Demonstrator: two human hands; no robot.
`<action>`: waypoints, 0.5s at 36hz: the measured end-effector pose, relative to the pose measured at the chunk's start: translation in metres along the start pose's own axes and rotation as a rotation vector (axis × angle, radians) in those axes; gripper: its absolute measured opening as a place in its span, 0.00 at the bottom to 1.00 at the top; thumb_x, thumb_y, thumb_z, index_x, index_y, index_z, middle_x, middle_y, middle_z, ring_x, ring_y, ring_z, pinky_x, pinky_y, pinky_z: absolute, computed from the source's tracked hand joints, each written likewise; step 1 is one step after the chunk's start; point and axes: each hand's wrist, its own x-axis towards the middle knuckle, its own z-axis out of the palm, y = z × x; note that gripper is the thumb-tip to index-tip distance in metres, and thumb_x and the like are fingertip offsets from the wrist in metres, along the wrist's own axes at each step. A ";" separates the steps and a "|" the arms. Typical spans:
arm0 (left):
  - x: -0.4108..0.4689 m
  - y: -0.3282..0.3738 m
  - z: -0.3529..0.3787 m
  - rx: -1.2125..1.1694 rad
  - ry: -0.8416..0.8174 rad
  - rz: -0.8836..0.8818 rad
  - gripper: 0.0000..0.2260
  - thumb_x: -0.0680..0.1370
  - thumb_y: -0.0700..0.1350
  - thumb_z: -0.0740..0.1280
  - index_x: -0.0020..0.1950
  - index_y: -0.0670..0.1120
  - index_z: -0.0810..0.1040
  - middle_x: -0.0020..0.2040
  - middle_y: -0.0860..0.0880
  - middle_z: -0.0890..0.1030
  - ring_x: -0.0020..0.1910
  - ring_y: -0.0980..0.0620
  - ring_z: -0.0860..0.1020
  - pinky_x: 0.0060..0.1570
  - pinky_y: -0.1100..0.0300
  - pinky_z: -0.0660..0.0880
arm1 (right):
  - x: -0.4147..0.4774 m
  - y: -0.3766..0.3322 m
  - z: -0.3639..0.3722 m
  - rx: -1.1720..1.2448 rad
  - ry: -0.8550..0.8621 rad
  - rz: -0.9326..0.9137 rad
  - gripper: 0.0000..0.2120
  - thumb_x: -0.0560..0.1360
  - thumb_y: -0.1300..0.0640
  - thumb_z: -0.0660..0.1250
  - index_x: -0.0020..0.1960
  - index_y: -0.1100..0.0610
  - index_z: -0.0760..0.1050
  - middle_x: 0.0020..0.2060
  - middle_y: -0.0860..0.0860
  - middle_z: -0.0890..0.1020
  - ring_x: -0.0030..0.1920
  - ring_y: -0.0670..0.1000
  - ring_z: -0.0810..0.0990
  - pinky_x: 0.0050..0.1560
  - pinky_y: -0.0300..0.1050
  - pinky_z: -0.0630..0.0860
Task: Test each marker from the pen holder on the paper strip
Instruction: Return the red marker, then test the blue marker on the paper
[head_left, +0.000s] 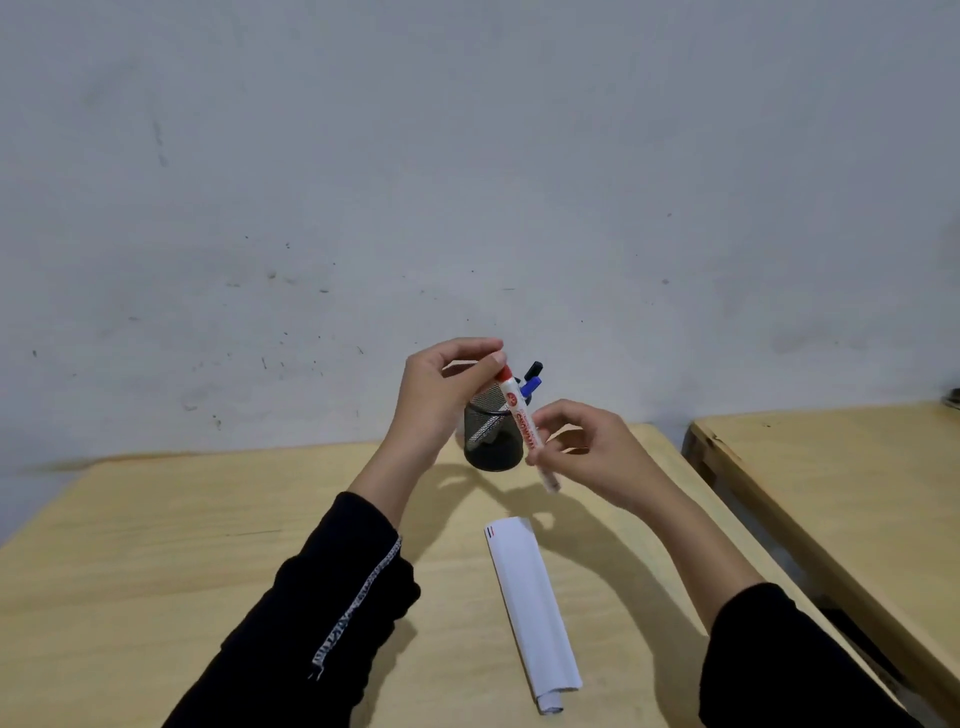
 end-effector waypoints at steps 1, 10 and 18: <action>0.003 0.001 0.002 0.026 -0.020 0.018 0.06 0.73 0.40 0.71 0.50 0.43 0.83 0.39 0.47 0.84 0.41 0.55 0.82 0.52 0.60 0.78 | 0.004 0.000 0.001 -0.027 -0.020 0.002 0.09 0.68 0.65 0.70 0.47 0.55 0.78 0.41 0.49 0.80 0.37 0.50 0.80 0.40 0.37 0.75; 0.022 -0.023 0.006 0.285 -0.071 0.132 0.06 0.76 0.43 0.68 0.50 0.47 0.83 0.46 0.50 0.84 0.45 0.57 0.81 0.48 0.69 0.75 | 0.034 0.015 0.009 -0.069 -0.009 -0.021 0.08 0.69 0.64 0.70 0.46 0.56 0.75 0.41 0.49 0.79 0.37 0.49 0.77 0.46 0.46 0.77; 0.025 -0.096 -0.020 0.571 0.035 -0.097 0.18 0.75 0.48 0.69 0.62 0.42 0.74 0.58 0.45 0.74 0.55 0.51 0.74 0.57 0.59 0.71 | 0.060 0.028 -0.019 0.205 0.407 -0.079 0.10 0.71 0.67 0.69 0.42 0.52 0.74 0.42 0.53 0.82 0.43 0.48 0.80 0.42 0.38 0.76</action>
